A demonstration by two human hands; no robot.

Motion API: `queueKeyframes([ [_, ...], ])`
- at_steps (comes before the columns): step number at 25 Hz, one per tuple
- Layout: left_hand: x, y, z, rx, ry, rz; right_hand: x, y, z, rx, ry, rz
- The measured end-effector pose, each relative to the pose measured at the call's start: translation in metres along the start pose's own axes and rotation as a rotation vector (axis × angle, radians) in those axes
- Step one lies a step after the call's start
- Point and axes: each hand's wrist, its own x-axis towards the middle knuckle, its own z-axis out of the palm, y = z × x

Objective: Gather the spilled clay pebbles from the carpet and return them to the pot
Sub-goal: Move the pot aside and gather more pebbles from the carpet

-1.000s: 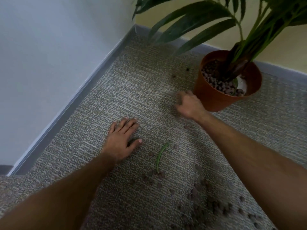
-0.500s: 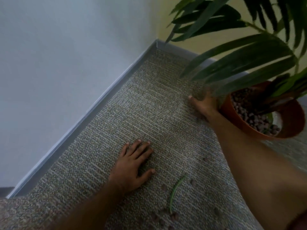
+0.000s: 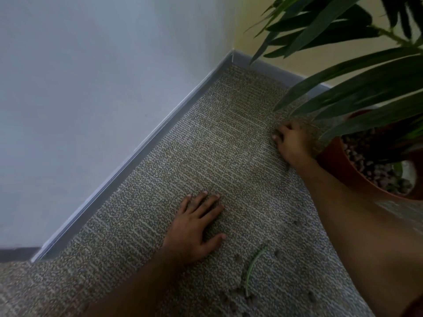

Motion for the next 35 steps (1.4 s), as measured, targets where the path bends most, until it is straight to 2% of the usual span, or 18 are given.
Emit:
queueKeyframes([
  [2, 0.001, 0.0, 0.0, 0.0, 0.0, 0.003, -0.003, -0.001, 0.0, -0.148, 0.011, -0.079],
  [5, 0.002, 0.001, -0.001, 0.005, 0.001, 0.006, -0.008, -0.006, -0.009, -0.304, -0.059, -0.065],
  [7, 0.001, 0.001, -0.001, -0.004, 0.011, 0.008, -0.015, -0.012, -0.017, -0.249, -0.114, -0.014],
  [9, 0.0, 0.001, -0.001, -0.016, 0.022, 0.011, -0.034, -0.029, -0.03, -0.216, -0.122, -0.067],
  [12, -0.001, 0.001, -0.002, -0.024, 0.026, 0.006, -0.078, -0.041, -0.053, -0.12, -0.004, -0.226],
  [15, 0.0, 0.003, -0.003, -0.018, 0.031, 0.002, -0.111, -0.023, -0.087, -0.111, 0.198, -0.304],
  [18, 0.0, 0.004, -0.002, -0.012, 0.056, 0.006, -0.125, 0.005, -0.126, -0.127, 0.358, -0.265],
  [24, -0.001, 0.003, 0.001, -0.009, 0.089, 0.019, -0.153, 0.04, -0.15, -0.091, 0.396, -0.06],
  [27, -0.001, 0.004, 0.001, 0.017, 0.095, 0.017, -0.181, 0.043, -0.136, -0.078, 0.492, -0.185],
  [28, -0.001, 0.003, 0.001, 0.02, 0.092, 0.018, -0.192, 0.043, -0.123, -0.111, 0.456, -0.239],
  [29, -0.002, 0.003, 0.001, 0.024, 0.086, 0.018, -0.203, 0.047, -0.107, -0.141, 0.345, -0.244],
  [30, -0.002, 0.003, 0.0, 0.034, 0.068, 0.017, -0.211, 0.053, -0.088, -0.145, 0.188, -0.17],
  [32, -0.003, 0.003, -0.003, 0.081, 0.009, 0.008, -0.22, 0.064, -0.059, -0.068, -0.161, 0.131],
  [33, -0.003, 0.004, -0.005, 0.103, -0.028, 0.005, -0.225, 0.066, -0.048, 0.0, -0.273, 0.249],
  [35, -0.004, 0.008, -0.007, 0.117, -0.103, -0.016, -0.233, 0.061, -0.031, 0.042, -0.331, 0.223],
])
